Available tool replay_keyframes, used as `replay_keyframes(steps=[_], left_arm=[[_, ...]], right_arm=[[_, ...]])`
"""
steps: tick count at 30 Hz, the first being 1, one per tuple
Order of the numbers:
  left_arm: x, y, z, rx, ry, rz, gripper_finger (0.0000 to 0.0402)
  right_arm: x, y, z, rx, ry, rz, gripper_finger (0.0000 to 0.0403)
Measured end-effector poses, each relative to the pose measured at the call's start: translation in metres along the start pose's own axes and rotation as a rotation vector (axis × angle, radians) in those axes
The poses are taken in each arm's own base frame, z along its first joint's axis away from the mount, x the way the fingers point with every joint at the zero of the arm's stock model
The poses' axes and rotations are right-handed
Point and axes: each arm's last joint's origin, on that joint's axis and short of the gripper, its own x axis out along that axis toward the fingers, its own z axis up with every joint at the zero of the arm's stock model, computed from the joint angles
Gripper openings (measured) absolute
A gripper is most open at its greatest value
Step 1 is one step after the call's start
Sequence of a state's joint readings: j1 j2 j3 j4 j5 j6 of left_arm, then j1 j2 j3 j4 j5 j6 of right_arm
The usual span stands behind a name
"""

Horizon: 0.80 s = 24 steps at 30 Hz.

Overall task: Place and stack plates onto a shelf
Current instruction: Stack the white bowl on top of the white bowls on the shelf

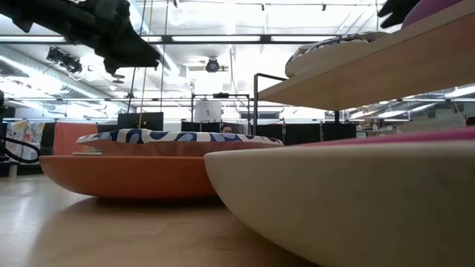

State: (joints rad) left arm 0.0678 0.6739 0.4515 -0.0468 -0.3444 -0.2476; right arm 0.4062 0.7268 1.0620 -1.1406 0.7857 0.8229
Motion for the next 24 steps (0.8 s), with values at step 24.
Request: replay_keyframes(steps=[24], left_arm=[[0.072,0.069,-0.029,-0.358,0.249,0.192,0.0141]], right_arm=[[0.055,0.007,0.035,-0.057,0.056,0.037,0.0170]])
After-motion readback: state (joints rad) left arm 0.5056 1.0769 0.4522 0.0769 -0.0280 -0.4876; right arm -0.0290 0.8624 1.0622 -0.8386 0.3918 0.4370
